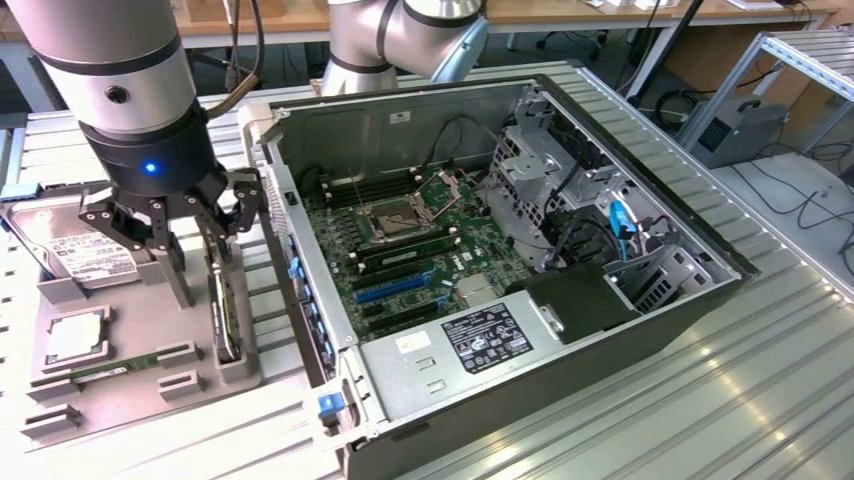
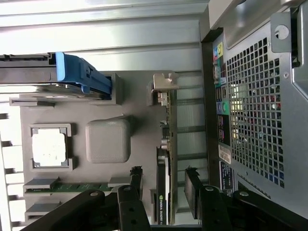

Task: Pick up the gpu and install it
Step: 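Pick up the gpu and move the gpu toward the slot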

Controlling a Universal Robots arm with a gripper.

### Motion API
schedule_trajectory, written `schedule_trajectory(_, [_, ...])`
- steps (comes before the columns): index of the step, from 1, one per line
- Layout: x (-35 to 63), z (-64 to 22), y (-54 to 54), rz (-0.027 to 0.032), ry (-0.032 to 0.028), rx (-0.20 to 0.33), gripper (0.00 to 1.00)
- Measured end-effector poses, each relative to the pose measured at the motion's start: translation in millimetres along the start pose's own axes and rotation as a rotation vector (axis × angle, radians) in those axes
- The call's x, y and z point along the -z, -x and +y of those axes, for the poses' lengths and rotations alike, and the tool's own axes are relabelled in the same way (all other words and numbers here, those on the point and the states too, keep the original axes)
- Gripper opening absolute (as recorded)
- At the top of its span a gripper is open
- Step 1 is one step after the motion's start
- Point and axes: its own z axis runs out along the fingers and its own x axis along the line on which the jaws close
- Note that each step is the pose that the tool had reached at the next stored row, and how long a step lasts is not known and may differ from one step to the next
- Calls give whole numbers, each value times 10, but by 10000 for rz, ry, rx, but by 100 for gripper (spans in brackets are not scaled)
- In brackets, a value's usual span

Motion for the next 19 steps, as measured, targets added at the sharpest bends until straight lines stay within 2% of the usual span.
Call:
schedule_trajectory(11, [-53,-4,7,-1,-23,2,48])
schedule_trajectory(19, [-104,-58,10,-2,-22,1,48])
